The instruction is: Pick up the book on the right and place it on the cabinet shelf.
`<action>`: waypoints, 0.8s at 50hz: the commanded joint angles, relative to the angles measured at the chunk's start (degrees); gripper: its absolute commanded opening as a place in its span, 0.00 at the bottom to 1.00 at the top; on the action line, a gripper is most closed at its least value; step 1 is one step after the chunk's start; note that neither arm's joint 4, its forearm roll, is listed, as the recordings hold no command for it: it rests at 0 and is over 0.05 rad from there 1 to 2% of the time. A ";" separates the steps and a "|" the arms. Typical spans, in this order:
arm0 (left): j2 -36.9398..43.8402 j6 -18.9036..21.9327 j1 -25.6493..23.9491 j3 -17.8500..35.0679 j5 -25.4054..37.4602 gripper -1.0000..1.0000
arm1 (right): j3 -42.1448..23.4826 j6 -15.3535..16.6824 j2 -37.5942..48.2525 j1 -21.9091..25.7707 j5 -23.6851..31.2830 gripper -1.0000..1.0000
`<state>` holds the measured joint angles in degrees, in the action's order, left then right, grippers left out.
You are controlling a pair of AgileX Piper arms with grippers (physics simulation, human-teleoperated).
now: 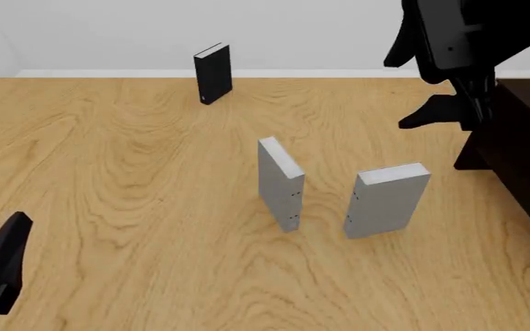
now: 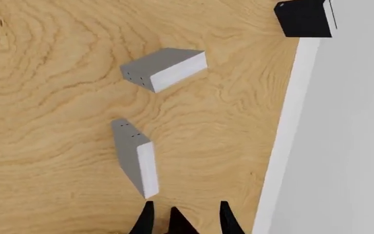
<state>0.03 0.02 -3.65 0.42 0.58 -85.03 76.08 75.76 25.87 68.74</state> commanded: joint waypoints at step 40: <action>0.01 0.53 -1.71 -0.28 1.20 1.00 | 0.74 -3.36 8.64 3.69 1.12 1.00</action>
<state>0.04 0.48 -5.10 0.16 1.62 -83.53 74.08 82.83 28.78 69.86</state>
